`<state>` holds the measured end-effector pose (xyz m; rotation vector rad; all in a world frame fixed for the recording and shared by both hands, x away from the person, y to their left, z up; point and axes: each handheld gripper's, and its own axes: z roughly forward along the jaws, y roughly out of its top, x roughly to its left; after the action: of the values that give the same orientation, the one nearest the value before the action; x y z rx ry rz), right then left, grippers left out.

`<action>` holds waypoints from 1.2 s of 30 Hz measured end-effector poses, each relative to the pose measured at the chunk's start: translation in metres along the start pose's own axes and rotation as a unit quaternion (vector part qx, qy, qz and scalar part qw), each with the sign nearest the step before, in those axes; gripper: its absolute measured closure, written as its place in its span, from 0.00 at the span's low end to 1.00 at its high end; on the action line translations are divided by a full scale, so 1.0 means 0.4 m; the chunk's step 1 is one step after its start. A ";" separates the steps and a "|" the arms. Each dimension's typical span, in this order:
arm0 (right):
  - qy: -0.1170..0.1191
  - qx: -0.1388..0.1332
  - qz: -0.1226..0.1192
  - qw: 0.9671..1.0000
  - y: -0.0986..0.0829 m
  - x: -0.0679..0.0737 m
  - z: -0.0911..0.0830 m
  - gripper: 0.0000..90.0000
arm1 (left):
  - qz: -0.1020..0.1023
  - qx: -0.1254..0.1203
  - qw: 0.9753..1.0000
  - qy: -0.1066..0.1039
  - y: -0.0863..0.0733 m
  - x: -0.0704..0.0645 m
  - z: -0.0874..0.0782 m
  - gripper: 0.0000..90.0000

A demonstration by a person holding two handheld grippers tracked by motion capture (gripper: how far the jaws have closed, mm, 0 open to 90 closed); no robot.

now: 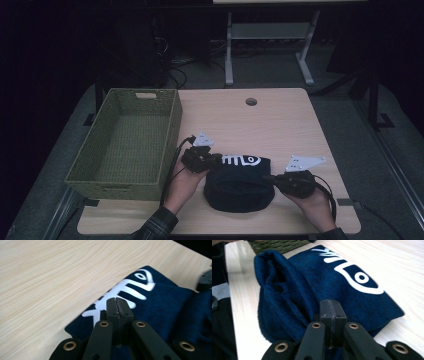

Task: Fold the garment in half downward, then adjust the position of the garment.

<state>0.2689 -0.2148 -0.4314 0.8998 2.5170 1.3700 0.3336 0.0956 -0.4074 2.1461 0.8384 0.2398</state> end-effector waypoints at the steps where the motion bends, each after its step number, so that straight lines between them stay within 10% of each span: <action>1: 0.001 0.000 0.000 1.000 -0.002 0.002 0.001 1.00 | 0.000 0.002 1.000 0.003 0.000 0.002 0.007 1.00; 20: 0.018 0.060 -0.022 0.998 -0.060 0.076 0.064 1.00 | 0.033 0.081 0.996 0.003 -0.028 0.000 0.130 1.00; 36: 0.039 0.066 -0.048 0.996 -0.054 0.145 0.119 1.00 | 0.050 0.085 0.995 -0.030 0.009 0.013 0.180 1.00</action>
<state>0.2309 -0.1565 -0.4670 0.7507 2.6978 1.2471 0.3700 0.0528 -0.4528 2.3471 0.7399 0.1594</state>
